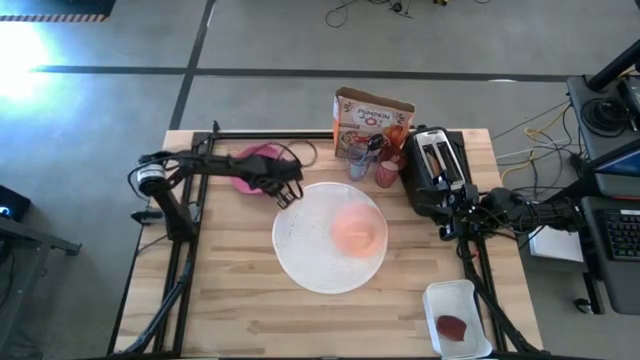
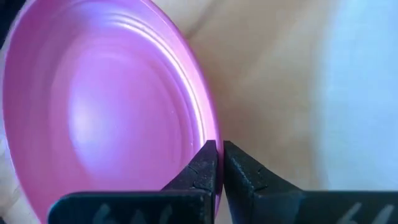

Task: Arrange a breakfast setting
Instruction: Put the pink plate on the left side of the orange bowl on the white place mat, then move the transparent glass on the top center of the table

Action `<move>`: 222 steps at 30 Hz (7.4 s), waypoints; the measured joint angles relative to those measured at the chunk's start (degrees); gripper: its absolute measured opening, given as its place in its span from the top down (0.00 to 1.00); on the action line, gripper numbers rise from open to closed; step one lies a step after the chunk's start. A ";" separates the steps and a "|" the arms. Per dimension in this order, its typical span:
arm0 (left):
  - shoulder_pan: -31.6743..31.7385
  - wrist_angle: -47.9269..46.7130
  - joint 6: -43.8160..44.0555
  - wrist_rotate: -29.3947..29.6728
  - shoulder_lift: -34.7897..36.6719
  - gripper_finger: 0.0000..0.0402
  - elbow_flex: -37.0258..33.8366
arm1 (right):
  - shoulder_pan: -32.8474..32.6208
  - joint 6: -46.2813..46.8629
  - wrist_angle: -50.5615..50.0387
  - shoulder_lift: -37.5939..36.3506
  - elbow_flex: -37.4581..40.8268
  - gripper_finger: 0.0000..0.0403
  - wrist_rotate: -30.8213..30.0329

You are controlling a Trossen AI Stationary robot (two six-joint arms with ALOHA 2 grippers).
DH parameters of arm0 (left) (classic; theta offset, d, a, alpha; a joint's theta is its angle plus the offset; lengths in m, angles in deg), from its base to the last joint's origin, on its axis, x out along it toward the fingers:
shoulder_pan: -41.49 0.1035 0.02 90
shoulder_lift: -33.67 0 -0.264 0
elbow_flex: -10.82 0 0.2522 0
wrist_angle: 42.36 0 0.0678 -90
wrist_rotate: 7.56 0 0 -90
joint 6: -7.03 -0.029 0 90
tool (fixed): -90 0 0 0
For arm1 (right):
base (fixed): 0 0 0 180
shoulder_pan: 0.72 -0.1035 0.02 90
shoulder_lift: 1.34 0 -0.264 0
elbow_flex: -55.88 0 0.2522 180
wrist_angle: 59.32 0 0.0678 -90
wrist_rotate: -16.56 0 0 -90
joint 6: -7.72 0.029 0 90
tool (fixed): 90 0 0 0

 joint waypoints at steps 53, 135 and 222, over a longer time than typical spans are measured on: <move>-39.50 1.20 10.15 -7.85 -7.86 0.95 14.07 | 0.00 0.00 -0.01 0.00 -0.01 0.52 0.00; -4.50 36.26 -57.25 -8.92 -6.14 0.74 18.36 | 0.01 0.00 -0.01 -0.01 -0.01 0.52 -0.01; 4.34 15.20 -66.23 -23.59 -19.08 0.99 37.65 | -0.02 0.00 -0.01 -0.01 -0.02 0.52 0.01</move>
